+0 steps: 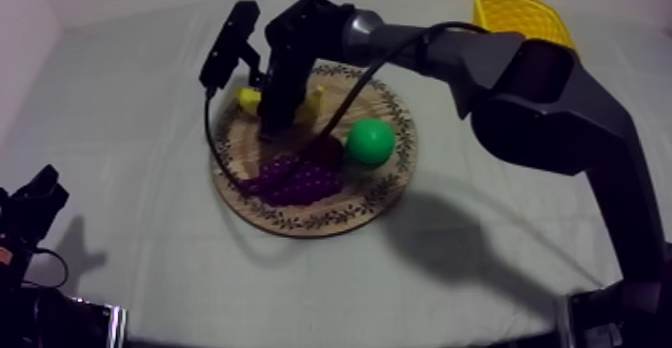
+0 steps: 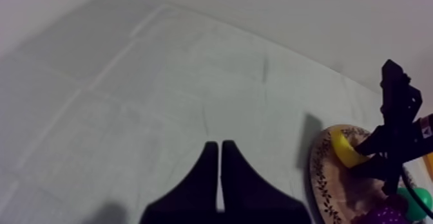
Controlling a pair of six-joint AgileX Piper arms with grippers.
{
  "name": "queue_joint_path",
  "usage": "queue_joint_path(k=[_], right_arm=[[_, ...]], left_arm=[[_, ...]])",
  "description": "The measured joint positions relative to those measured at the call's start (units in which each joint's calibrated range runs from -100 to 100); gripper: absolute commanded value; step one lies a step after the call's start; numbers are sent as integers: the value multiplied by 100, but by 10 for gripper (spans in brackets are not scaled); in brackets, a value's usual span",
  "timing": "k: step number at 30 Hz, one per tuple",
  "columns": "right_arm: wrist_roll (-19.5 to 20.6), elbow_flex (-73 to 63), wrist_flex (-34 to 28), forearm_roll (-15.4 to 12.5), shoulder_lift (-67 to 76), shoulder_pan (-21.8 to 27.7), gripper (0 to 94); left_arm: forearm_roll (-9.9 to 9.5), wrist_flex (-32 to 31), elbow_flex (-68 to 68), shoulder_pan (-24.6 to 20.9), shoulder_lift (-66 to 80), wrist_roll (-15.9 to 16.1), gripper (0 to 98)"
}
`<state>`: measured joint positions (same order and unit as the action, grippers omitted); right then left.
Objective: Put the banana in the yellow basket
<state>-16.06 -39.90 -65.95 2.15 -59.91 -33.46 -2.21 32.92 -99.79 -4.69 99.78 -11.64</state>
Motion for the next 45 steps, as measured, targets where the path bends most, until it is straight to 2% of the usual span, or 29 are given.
queue_joint_path(k=[7, 17, 24, 29, 36, 45], right_arm=[[-74, 258, 153, -59, 208, 101, 200], [-453, 1569, 343, -312, 1619, 510, 191], [-755, 2469, -56, -481, 2920, 1137, 193], [-799, 2692, -310, -514, 3578, 1677, 196], [-745, 3046, -309, -395, 3887, 2378, 200], [-734, 3295, 97, -271, 3849, 3076, 204]], left_arm=[[0, 0, 0, 0, 0, 0, 1], [0, 0, 0, 0, 0, 0, 1], [0, 0, 0, 0, 0, 0, 1], [0, 0, 0, 0, 0, 0, 1], [0, 0, 0, 0, 0, 0, 1], [0, 0, 0, 0, 0, 0, 1]])
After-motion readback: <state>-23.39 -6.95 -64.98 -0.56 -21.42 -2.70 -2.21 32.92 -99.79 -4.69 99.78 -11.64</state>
